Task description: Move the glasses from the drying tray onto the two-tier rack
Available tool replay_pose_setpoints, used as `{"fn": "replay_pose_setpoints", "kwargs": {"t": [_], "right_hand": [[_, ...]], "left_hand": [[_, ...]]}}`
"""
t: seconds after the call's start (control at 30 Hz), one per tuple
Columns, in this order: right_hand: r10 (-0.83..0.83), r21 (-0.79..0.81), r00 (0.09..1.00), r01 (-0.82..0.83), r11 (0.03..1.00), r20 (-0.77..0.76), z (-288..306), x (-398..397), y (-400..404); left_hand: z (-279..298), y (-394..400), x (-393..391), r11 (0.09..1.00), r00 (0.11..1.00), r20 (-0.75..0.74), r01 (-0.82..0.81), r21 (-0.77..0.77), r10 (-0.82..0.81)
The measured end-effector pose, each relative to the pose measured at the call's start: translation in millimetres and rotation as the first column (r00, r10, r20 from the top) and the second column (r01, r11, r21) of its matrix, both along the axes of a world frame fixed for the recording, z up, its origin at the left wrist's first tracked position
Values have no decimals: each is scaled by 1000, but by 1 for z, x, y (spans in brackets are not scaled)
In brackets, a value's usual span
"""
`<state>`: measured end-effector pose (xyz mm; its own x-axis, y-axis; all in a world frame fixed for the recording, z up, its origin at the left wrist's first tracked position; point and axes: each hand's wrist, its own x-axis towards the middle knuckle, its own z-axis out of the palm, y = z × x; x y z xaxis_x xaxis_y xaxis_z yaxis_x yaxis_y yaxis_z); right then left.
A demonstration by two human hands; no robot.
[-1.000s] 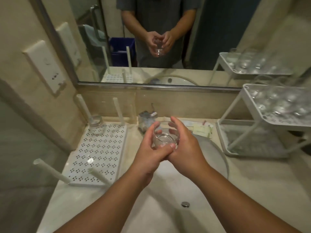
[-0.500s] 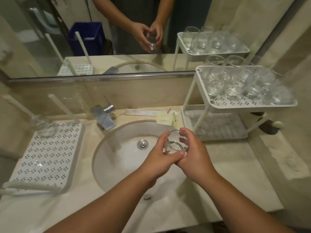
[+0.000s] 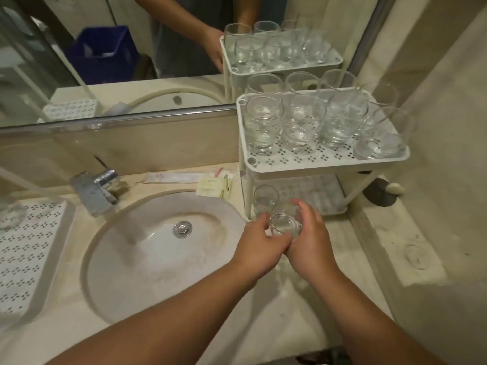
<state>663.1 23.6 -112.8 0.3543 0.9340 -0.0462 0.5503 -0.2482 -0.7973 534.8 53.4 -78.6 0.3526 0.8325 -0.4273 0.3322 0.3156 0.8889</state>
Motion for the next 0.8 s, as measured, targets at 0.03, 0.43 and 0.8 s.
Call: {"fn": "replay_pose_setpoints", "kwargs": {"t": [0.03, 0.43, 0.8], "right_hand": [[-12, 5, 1000, 12, 1000, -3, -3, 7, 3], [-101, -5, 994, 101, 995, -28, -31, 60, 50], [-77, -173, 993, 91, 981, 87, -53, 65, 90]], "left_hand": [[-1, 2, 6, 1000, 1000, -4, -5, -30, 5], [-17, 18, 55, 963, 998, 70, 13, -268, 6], [-29, 37, 61, 940, 997, 75, -3, -342, 30]]}}
